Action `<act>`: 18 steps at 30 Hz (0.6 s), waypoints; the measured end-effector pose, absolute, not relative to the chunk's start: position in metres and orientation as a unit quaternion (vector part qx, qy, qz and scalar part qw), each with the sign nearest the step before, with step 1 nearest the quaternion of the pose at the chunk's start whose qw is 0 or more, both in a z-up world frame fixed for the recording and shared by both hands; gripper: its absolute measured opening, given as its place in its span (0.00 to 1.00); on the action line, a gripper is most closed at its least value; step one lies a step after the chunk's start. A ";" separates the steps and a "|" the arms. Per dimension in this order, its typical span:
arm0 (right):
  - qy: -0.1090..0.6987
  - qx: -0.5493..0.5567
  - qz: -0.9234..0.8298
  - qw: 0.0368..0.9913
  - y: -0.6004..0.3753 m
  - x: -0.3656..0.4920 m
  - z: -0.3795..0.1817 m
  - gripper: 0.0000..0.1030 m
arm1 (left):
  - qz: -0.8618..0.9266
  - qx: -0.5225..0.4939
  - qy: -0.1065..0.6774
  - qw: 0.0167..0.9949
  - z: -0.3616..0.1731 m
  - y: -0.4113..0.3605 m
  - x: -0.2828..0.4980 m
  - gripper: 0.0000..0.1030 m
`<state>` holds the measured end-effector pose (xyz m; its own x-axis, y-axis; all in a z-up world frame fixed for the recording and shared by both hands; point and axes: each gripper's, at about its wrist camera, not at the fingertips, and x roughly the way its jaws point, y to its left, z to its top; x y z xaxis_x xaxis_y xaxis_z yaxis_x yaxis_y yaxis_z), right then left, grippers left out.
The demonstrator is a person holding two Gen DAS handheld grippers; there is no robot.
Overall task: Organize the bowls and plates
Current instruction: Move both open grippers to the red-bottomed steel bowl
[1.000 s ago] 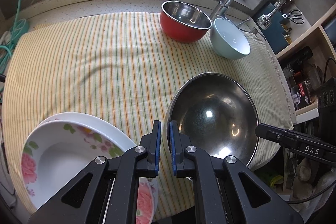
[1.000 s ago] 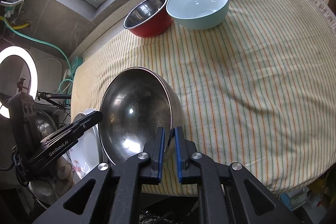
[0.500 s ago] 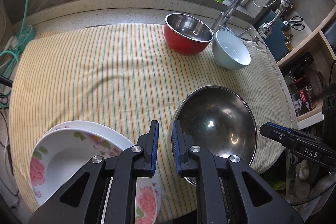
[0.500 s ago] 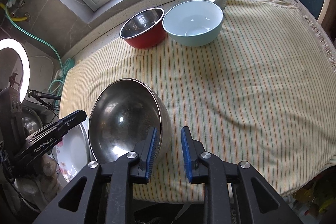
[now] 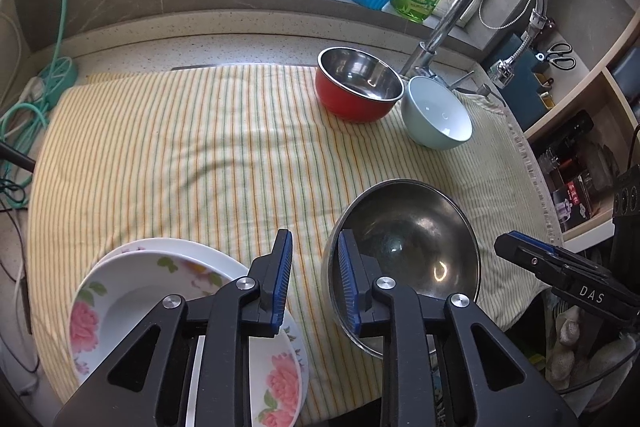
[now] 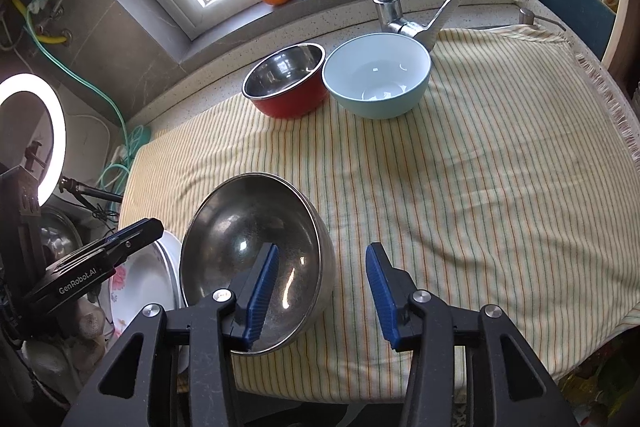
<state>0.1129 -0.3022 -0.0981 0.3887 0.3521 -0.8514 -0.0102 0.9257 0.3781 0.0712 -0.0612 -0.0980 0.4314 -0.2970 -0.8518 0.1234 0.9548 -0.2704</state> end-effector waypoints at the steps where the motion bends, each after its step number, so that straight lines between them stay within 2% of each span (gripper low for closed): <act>1: 0.539 0.161 0.110 0.819 -0.303 0.113 -0.097 0.40 | -0.124 -0.086 0.516 0.843 -0.096 -0.060 0.071 0.24; 3: 0.533 0.171 0.107 0.821 -0.307 0.112 -0.095 0.41 | -0.123 -0.093 0.509 0.847 -0.092 -0.056 0.070 0.32; 4: 0.531 0.176 0.106 0.822 -0.309 0.111 -0.094 0.42 | -0.123 -0.096 0.505 0.849 -0.090 -0.054 0.070 0.33; 7: 0.517 0.190 0.098 0.829 -0.316 0.108 -0.090 0.55 | -0.121 -0.097 0.497 0.854 -0.083 -0.049 0.070 0.35; 9: 0.506 0.194 0.092 0.836 -0.319 0.105 -0.087 0.56 | -0.119 -0.099 0.493 0.856 -0.080 -0.046 0.070 0.46; 15: 0.474 0.198 0.072 0.855 -0.329 0.100 -0.073 0.61 | -0.117 -0.106 0.484 0.860 -0.073 -0.042 0.072 0.47; 18: 0.455 0.193 0.075 0.866 -0.333 0.107 -0.061 0.68 | -0.109 -0.104 0.483 0.863 -0.070 -0.045 0.074 0.47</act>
<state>0.1067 -0.3328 -0.0613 0.5742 0.3051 -0.7597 0.0462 0.9144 0.4021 0.0736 -0.0452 -0.0696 0.5100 -0.2894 -0.8100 0.0880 0.9543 -0.2855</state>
